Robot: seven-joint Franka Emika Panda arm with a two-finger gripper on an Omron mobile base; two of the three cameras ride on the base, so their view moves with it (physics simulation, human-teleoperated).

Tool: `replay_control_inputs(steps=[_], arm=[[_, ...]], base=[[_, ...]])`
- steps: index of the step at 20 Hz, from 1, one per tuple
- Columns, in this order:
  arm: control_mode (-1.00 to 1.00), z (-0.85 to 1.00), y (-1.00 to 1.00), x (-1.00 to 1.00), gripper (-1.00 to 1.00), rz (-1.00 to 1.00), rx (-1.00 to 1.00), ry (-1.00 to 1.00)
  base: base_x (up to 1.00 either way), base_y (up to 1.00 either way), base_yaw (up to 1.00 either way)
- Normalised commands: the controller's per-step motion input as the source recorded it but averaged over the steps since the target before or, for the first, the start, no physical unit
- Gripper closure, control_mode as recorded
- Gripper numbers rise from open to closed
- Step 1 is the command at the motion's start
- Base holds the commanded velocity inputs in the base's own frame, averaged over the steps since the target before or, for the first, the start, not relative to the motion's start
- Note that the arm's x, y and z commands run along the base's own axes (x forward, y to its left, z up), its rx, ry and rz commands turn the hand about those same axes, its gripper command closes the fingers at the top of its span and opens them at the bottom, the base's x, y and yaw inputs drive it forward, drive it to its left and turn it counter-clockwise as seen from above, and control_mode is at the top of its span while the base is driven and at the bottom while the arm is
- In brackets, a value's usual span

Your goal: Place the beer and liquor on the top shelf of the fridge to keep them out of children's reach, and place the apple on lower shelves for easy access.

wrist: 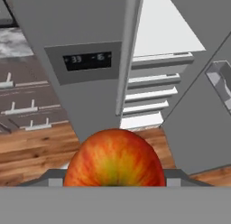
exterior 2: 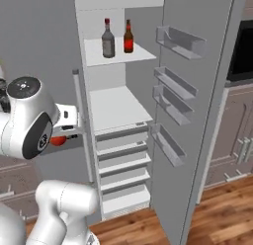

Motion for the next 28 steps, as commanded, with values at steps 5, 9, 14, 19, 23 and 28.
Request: replay_control_inputs(steps=[5, 9, 14, 19, 23, 28], arm=[[1.0, 0.0, 0.0, 0.0, 1.0, 0.0, 0.0, 0.0], [1.0, 0.0, 0.0, 0.0, 1.0, 0.0, 0.0, 0.0], [1.0, 0.0, 0.0, 0.0, 1.0, 0.0, 0.0, 0.0], [1.0, 0.0, 0.0, 0.0, 1.0, 0.0, 0.0, 0.0], [1.0, 0.0, 0.0, 0.0, 1.0, 0.0, 0.0, 0.0], [1.0, 0.0, 0.0, 0.0, 1.0, 0.0, 0.0, 0.0]], base=[[0.28, -0.5, 0.12], [0.27, -0.48, 0.29], [0.36, -0.38, 0.36], [0.46, -0.28, 0.38], [0.55, -0.28, 0.35], [0.46, -0.48, 0.25]])
